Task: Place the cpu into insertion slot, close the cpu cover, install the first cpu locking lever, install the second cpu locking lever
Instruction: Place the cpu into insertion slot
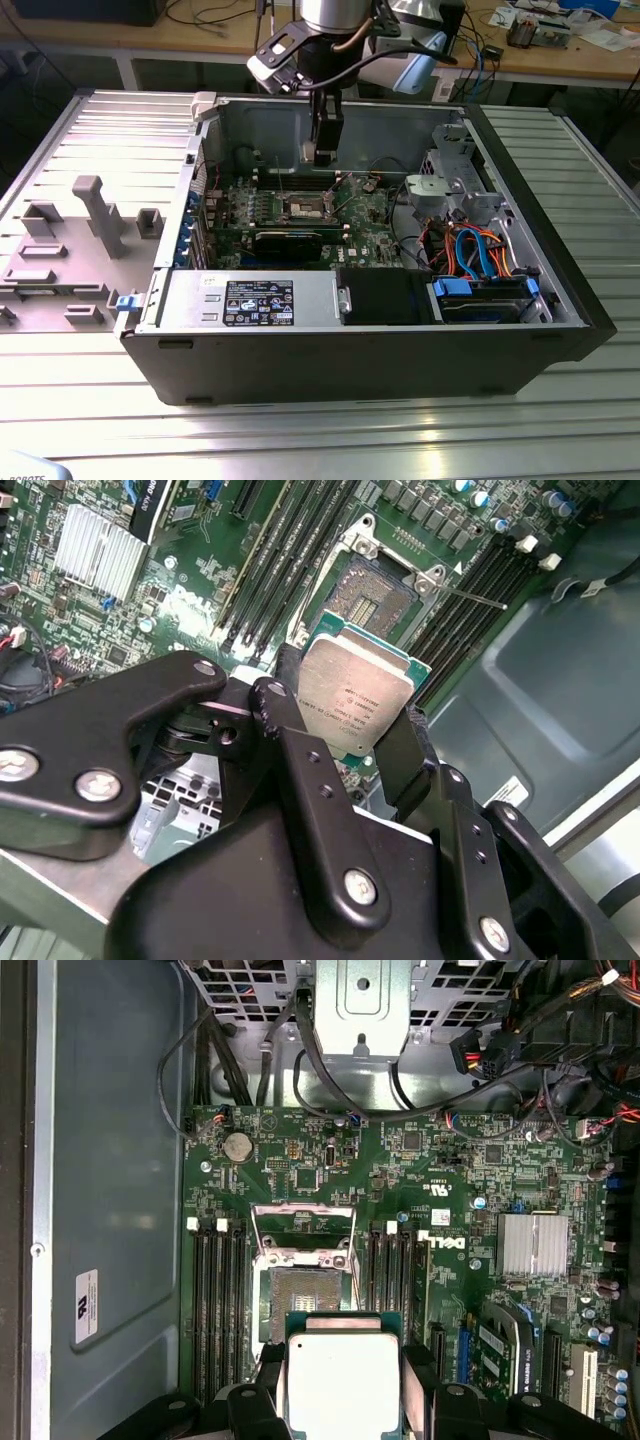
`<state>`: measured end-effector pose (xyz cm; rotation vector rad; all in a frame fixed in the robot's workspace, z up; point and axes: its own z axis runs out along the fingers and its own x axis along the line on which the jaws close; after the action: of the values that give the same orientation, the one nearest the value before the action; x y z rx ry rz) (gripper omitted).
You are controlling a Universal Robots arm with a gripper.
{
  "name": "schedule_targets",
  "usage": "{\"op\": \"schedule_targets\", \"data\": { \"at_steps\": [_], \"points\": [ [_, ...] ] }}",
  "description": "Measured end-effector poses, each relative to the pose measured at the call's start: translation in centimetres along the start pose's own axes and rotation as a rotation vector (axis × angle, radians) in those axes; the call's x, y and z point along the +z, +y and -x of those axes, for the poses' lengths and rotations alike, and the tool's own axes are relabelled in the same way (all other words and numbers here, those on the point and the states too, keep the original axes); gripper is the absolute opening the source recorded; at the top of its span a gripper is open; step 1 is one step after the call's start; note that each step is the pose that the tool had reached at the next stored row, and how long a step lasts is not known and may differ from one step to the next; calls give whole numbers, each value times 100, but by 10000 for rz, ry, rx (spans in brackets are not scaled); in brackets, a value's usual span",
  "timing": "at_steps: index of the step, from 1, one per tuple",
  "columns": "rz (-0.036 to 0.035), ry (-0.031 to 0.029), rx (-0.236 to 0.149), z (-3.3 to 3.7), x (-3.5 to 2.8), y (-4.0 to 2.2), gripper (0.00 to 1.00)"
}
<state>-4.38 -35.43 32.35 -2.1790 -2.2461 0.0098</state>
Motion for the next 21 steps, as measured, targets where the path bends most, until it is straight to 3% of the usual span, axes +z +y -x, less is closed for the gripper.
{"op": "schedule_targets", "data": {
  "at_steps": [21],
  "points": [
    [-1,2,-1,-3,63,1,54]
  ]
}}
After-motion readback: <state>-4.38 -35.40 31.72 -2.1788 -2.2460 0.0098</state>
